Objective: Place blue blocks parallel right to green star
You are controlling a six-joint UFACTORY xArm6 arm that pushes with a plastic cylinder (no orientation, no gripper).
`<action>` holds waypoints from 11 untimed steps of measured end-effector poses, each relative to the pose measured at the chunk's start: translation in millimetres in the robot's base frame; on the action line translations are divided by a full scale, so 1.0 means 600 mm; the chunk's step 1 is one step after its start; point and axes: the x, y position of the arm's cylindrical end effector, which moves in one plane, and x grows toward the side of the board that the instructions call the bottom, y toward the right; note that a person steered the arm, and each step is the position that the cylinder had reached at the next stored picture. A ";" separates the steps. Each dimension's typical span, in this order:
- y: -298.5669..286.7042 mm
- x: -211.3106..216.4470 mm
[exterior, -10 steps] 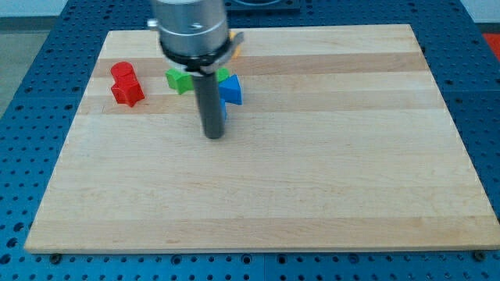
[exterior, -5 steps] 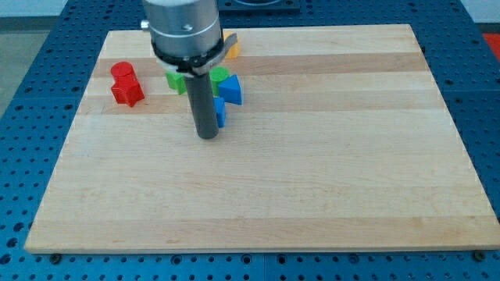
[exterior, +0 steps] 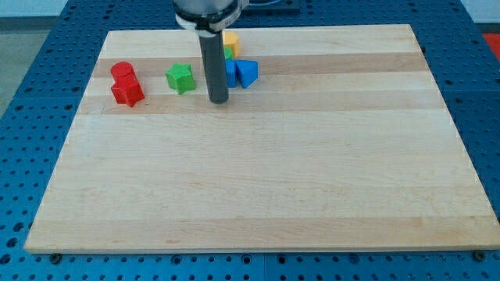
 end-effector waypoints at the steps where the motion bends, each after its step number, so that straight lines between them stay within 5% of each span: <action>1: -0.036 0.026; 6: -0.065 -0.105; 9: 0.157 -0.118; 11: 0.151 -0.172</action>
